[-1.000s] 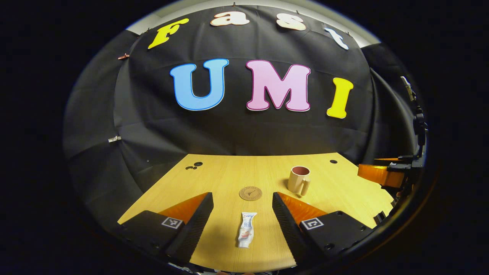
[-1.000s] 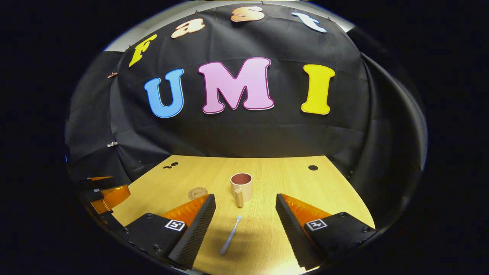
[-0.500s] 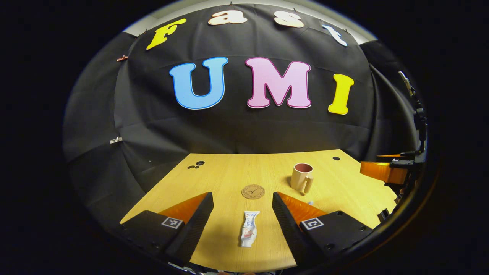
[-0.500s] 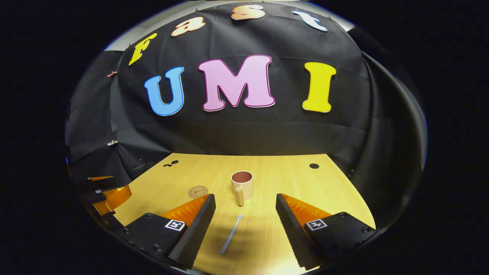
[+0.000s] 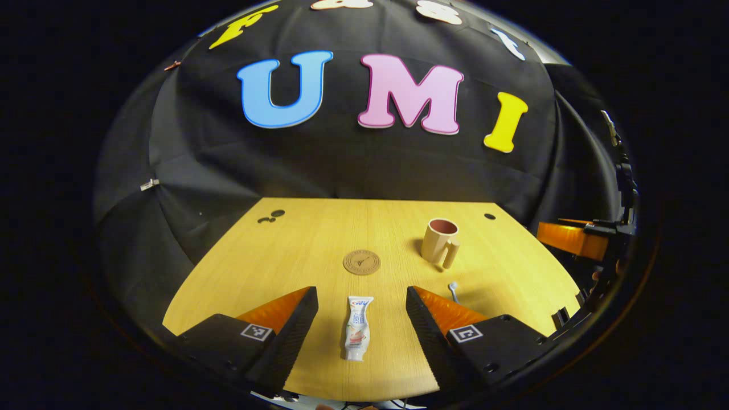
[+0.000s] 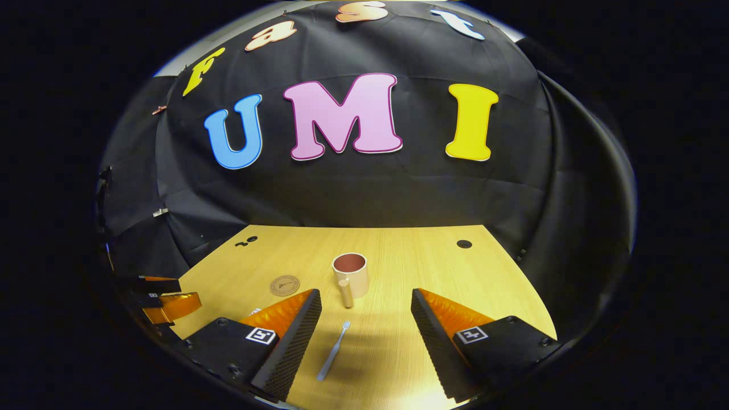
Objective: Put the toothbrush and toothpaste on the desktop into the cup, then pick up the cup and place it on the coaster on the desktop.
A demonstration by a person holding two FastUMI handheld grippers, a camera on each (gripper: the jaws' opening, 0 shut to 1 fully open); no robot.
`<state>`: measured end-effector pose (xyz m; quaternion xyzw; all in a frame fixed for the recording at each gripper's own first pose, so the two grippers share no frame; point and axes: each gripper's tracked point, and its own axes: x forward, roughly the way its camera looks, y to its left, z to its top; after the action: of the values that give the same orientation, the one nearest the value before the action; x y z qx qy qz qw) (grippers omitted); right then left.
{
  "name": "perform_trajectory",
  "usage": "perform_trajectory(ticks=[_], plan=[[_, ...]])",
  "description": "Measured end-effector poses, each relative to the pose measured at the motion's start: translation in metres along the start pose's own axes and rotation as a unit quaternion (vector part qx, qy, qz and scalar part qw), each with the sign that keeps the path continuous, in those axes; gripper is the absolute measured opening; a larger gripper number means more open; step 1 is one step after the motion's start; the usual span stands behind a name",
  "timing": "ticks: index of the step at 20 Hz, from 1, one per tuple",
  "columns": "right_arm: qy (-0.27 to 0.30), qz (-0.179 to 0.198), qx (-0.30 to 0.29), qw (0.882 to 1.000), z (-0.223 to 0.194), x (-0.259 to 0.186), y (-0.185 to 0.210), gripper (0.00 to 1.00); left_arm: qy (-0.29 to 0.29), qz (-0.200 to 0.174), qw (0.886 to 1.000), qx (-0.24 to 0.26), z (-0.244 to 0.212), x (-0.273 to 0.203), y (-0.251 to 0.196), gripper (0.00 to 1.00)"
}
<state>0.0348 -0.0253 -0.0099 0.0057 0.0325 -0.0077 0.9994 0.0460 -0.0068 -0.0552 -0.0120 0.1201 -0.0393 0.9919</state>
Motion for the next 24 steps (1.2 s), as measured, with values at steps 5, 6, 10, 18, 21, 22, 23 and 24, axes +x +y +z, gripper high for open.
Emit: perform_trajectory(ticks=[5, 6, 10, 18, 21, 22, 23, 24], plan=[[0.025, 0.01, 0.006, 1.0, -0.02, 0.013, -0.004, 0.97, 0.103, 0.017, 0.994, 0.033, -0.049, 0.047, 0.01, 0.97], [0.031, 0.013, 0.003, 0.999, -0.024, 0.015, -0.005, 0.97, 0.123, 0.016, 0.992, 0.034, -0.058, 0.058, 0.01, 0.97], [0.044, 0.005, -0.003, 0.999, -0.031, 0.031, -0.022, 0.98, 0.183, 0.012, 0.983, 0.027, -0.088, 0.092, 0.01, 0.97], [0.069, -0.023, 0.039, 0.997, -0.056, 0.058, -0.052, 0.98, 0.299, 0.027, 0.954, 0.008, -0.127, 0.137, 0.022, 0.93], [0.087, -0.017, 0.039, 0.995, -0.071, 0.058, -0.044, 0.98, 0.315, 0.019, 0.949, 0.008, -0.126, 0.142, 0.018, 0.87], [0.095, -0.011, 0.04, 0.995, -0.077, 0.058, -0.038, 0.98, 0.322, 0.014, 0.947, 0.013, -0.125, 0.143, 0.016, 0.8], [0.103, -0.004, 0.044, 0.994, -0.083, 0.057, -0.03, 0.98, 0.335, 0.008, 0.942, 0.019, -0.126, 0.142, 0.015, 0.74], [0.114, 0.006, 0.048, 0.992, -0.09, 0.056, -0.02, 0.98, 0.34, 0.005, 0.94, 0.025, -0.125, 0.143, 0.014, 0.67]])
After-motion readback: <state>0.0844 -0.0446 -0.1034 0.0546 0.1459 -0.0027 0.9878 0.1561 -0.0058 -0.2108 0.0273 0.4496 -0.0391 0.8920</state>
